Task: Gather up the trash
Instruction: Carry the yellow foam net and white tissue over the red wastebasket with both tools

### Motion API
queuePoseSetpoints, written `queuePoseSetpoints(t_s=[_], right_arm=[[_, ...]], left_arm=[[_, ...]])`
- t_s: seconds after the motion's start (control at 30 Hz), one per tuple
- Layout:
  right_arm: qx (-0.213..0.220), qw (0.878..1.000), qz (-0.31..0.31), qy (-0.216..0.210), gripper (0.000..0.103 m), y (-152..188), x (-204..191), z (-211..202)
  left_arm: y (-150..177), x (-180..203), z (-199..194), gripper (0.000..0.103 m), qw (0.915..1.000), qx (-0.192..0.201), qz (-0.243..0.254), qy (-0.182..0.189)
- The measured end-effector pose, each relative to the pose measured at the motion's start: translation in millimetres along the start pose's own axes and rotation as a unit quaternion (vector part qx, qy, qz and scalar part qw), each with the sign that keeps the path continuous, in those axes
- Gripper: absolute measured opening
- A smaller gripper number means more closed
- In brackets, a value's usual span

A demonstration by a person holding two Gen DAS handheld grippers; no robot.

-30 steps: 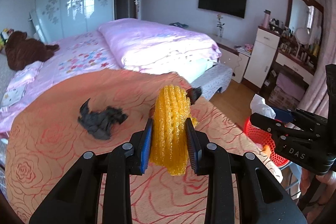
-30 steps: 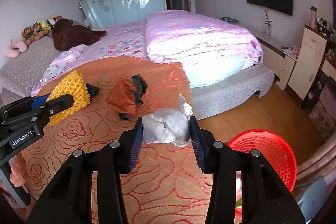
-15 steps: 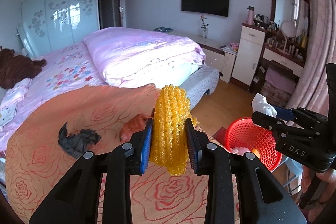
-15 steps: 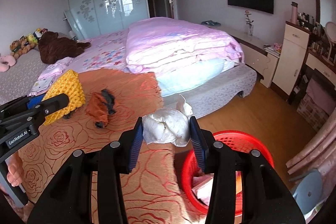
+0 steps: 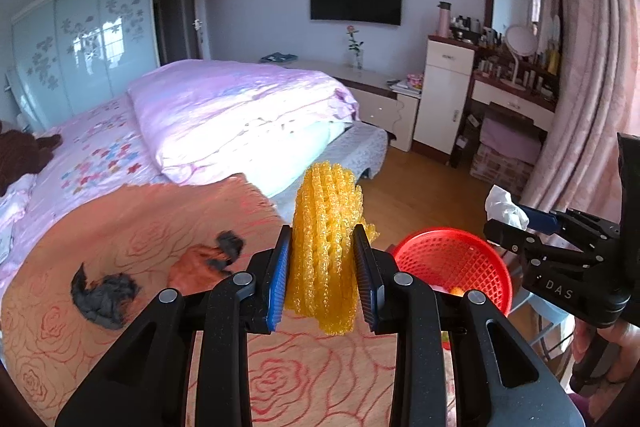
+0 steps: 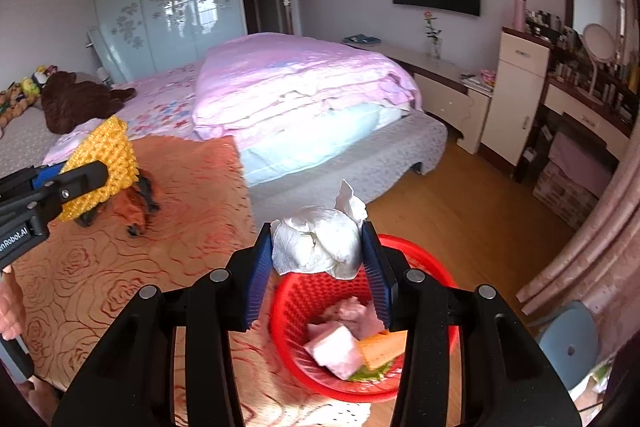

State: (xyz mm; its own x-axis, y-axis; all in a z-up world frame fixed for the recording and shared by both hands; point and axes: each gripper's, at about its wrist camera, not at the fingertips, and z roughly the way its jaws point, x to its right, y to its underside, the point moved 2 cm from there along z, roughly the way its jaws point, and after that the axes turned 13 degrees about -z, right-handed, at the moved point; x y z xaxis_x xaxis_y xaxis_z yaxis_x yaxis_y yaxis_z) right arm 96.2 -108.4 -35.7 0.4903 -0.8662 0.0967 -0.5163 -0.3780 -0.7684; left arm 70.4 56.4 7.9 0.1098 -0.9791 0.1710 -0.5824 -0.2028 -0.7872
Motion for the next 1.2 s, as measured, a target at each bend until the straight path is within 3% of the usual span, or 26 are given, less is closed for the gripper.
queuePoseSetpoints(t_s=[0.43,0.83,1.2], right_arm=[[-0.017,0.998,0.053,0.037,0.042,30,48,8],[-0.046,0.994,0.092,0.039,0.042,53,67,24],[-0.086,0.989,0.116,0.021,0.043,71,72,46]], left_arm=[[12,48,36,0.029,0.9983,-0.037,0.035,0.028],[34,86,75,0.029,0.992,-0.091,0.061,0.064],[59,93,113,0.029,0.9832,-0.152,0.066,0.076]])
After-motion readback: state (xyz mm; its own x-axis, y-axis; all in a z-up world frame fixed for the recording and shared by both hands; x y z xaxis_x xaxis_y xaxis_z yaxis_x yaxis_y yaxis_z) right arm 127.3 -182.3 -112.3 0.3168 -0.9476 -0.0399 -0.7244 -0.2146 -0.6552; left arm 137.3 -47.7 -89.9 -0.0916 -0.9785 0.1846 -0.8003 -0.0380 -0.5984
